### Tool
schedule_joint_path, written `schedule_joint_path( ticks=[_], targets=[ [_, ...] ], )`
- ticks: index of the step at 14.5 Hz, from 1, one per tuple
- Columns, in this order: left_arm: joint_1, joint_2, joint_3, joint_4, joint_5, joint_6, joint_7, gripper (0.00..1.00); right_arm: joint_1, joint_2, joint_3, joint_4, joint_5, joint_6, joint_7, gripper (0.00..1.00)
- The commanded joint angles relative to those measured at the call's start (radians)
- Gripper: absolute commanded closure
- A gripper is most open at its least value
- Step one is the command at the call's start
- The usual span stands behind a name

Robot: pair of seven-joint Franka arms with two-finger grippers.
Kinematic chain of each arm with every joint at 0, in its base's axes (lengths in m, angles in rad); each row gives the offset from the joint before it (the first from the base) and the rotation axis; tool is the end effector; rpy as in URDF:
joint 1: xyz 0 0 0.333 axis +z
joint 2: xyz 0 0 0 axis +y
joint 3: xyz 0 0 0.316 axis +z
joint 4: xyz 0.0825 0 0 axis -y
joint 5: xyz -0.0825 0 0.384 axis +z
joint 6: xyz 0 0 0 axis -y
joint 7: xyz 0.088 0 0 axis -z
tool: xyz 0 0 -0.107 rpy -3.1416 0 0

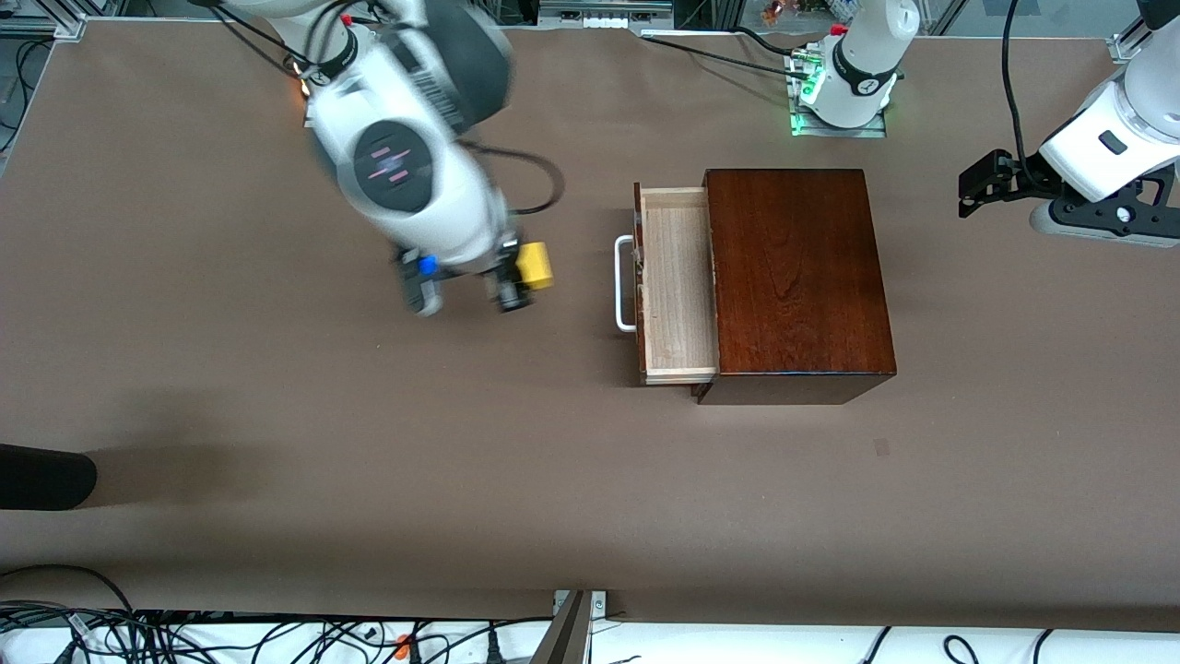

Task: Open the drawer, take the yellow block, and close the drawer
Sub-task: 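Lift the cube out with the right gripper while the left gripper reaches the drawer, then push the drawer shut into the box with the left gripper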

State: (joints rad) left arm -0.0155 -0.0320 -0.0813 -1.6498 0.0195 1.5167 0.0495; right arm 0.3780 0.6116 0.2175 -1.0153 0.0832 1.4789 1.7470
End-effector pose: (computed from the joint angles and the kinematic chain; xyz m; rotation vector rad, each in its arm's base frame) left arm 0.5342 -0.0504 0.6005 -3.1049 0.2272 0.1568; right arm 0.6053 0.3645 0.4946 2.5580 -1.7118 -0.3788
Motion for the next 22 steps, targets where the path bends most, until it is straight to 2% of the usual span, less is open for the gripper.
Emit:
schedule_joint_path(
  ticks=[1, 3, 6, 8, 10, 13, 16, 19, 22],
  targets=[
    [-0.009, 0.035, -0.035, 0.041, -0.029, -0.091, 0.015, 0.0, -0.074, -0.133, -0.071, -0.175, 0.023, -0.02, -0.315, 0.91],
    [-0.009, 0.067, -0.098, 0.044, -0.027, -0.125, 0.018, 0.0, -0.082, -0.208, -0.18, -0.299, 0.021, -0.002, -0.589, 0.91],
    [-0.009, 0.144, -0.201, 0.062, -0.036, -0.115, 0.065, 0.0, -0.083, -0.23, -0.326, -0.385, 0.024, 0.05, -0.973, 0.91],
    [-0.011, 0.193, -0.251, 0.094, -0.113, -0.072, 0.093, 0.0, -0.084, -0.24, -0.387, -0.462, 0.024, 0.122, -1.157, 0.9],
    [-0.011, 0.26, -0.323, 0.123, -0.125, -0.04, 0.104, 0.0, -0.084, -0.251, -0.434, -0.572, 0.027, 0.248, -1.356, 0.9],
    [-0.027, 0.383, -0.431, 0.188, -0.116, 0.019, 0.191, 0.0, -0.084, -0.251, -0.444, -0.745, 0.038, 0.529, -1.53, 0.86],
    [-0.109, 0.443, -0.434, 0.196, -0.113, 0.132, 0.295, 0.0, -0.085, -0.217, -0.444, -0.876, 0.039, 0.78, -1.574, 0.87],
    [-0.182, 0.515, -0.434, 0.196, -0.063, 0.291, 0.496, 0.0, -0.094, -0.144, -0.443, -0.878, 0.043, 0.859, -1.655, 0.87],
    [-0.225, 0.572, -0.434, 0.194, -0.061, 0.419, 0.633, 0.0, -0.097, -0.118, -0.443, -0.882, 0.044, 0.859, -1.696, 0.86]
  ],
)
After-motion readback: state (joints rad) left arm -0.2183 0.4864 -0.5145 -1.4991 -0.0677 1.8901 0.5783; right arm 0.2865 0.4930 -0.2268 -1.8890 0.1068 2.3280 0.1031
